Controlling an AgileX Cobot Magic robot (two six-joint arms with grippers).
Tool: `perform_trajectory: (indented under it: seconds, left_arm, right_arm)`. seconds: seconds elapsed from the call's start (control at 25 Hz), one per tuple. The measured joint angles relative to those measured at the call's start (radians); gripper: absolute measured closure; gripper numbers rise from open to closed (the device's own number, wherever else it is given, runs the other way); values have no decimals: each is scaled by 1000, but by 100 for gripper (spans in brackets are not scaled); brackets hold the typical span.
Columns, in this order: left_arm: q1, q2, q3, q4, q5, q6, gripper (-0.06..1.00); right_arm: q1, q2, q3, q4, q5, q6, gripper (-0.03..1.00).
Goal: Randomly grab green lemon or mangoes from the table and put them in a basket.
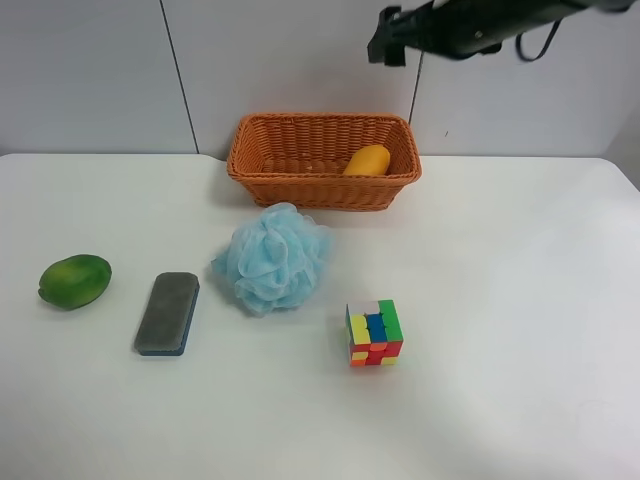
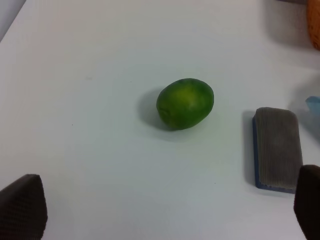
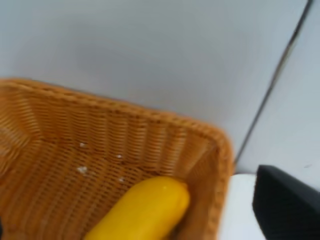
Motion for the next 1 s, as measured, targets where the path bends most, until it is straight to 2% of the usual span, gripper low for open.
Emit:
perform_trajectory:
  seconds: [0.08, 0.24, 0.4, 0.48, 0.56, 0.76, 1.0]
  left_arm:
    - [0, 0, 0, 0, 0, 0, -5]
    - [0, 0, 0, 0, 0, 0, -5]
    - [0, 0, 0, 0, 0, 0, -5]
    - [0, 0, 0, 0, 0, 0, -5]
    - [0, 0, 0, 0, 0, 0, -5]
    - [0, 0, 0, -1, 0, 0, -5]
    - [0, 0, 0, -1, 0, 0, -5]
  right_arm:
    - [0, -116, 0, -57, 119, -6, -3]
    - [0, -327, 0, -143, 426, -7, -3]
    - [0, -494, 0, -243, 800, 40, -3]
    - [0, -560, 1, -292, 915, 73, -3]
    - [0, -629, 25, -323, 948, 115, -3]
    - [0, -820, 137, -338, 961, 148, -3]
    - [0, -1073, 371, -333, 971, 178, -3]
